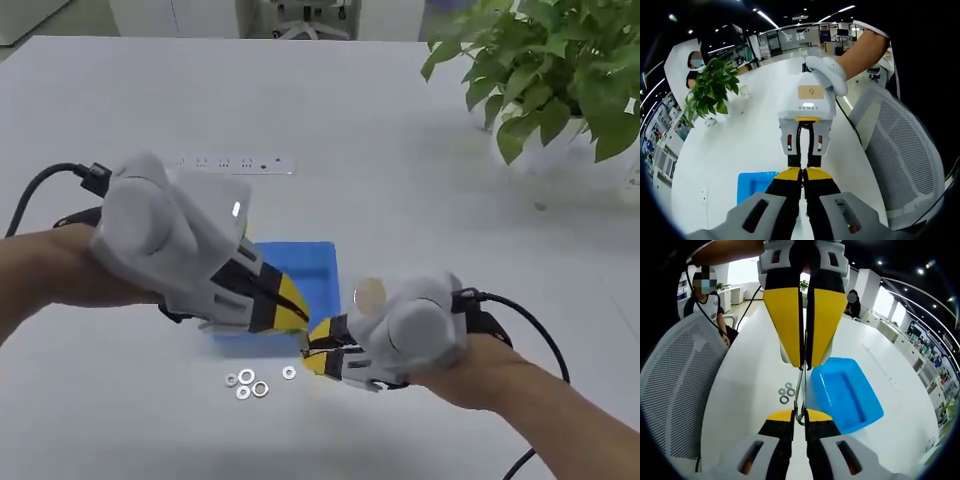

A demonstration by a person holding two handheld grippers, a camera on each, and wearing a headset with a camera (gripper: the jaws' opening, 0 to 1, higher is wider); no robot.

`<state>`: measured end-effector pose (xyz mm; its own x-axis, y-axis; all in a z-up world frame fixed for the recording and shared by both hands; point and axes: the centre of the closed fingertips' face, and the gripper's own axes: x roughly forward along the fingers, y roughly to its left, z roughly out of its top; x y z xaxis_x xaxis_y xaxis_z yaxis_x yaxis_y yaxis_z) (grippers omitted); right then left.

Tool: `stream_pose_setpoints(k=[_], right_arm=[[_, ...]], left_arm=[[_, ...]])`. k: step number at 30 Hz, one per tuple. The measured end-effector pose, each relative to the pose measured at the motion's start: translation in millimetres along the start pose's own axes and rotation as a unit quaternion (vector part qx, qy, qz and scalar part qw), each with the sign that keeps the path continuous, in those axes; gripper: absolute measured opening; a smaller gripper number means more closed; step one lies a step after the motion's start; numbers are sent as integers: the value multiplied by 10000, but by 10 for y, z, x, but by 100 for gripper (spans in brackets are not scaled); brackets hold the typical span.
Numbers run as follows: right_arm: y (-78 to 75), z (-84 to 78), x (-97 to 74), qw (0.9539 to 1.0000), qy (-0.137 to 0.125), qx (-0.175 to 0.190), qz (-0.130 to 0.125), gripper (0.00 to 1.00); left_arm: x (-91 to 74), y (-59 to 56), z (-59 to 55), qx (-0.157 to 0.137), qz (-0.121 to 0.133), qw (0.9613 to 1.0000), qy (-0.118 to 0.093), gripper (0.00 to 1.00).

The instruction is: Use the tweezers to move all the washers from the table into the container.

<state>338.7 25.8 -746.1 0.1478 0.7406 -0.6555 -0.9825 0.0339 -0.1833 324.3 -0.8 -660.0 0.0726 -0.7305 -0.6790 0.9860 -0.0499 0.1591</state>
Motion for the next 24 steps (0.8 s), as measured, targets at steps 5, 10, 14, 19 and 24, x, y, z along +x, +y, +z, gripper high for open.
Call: stream_pose_setpoints(k=[5, 10, 14, 19, 24], right_arm=[[-92, 67, -6, 10000, -52, -15, -55, 9], [-201, 122, -9, 9999, -110, -41, -117, 9], [-275, 142, -15, 9998, -117, -73, -144, 9], [-416, 144, -17, 9997, -120, -93, -209, 9], [-526, 142, 10, 9996, -126, -88, -248, 9]], left_arm=[[-58, 90, 14, 55, 61, 10000, 12, 5], [-110, 180, 32, 126, 116, 9998, 38, 5], [-135, 256, 40, 188, 144, 9997, 65, 5], [-145, 351, 35, 236, 194, 9995, 84, 5], [-145, 462, 3, 264, 240, 9993, 103, 5]])
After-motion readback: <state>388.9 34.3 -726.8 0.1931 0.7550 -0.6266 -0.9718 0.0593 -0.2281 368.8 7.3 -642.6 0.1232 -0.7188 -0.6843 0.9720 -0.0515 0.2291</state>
